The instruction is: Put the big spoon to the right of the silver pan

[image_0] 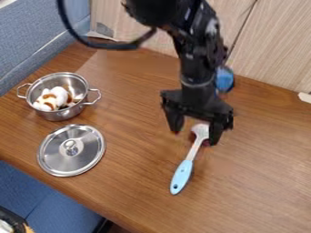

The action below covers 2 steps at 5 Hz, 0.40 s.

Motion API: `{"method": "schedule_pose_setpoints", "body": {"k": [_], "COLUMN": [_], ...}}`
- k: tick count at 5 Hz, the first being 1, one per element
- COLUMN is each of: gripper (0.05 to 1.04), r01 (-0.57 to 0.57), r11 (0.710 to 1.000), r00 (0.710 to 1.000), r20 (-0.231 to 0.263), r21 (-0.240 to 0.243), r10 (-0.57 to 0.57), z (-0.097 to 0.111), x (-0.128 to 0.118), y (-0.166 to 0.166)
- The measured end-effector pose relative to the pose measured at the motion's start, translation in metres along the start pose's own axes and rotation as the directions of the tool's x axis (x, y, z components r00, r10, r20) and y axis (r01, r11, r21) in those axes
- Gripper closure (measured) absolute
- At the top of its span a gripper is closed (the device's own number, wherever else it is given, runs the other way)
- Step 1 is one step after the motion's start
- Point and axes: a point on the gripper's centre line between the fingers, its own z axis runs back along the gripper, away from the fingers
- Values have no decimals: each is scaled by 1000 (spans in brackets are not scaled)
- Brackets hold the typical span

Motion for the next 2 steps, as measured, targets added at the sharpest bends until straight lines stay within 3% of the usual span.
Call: {"method": "schedule_pose_setpoints", "body": {"k": [1, 2], "gripper": [83, 83], "r01": [2, 4], "r11": [999, 999], "r00": [994, 994], "r20": [107, 108], "r21": [-39, -39], "r10": [3, 0], "z": [37, 38], "x": [13, 13], "y": [5, 5]}}
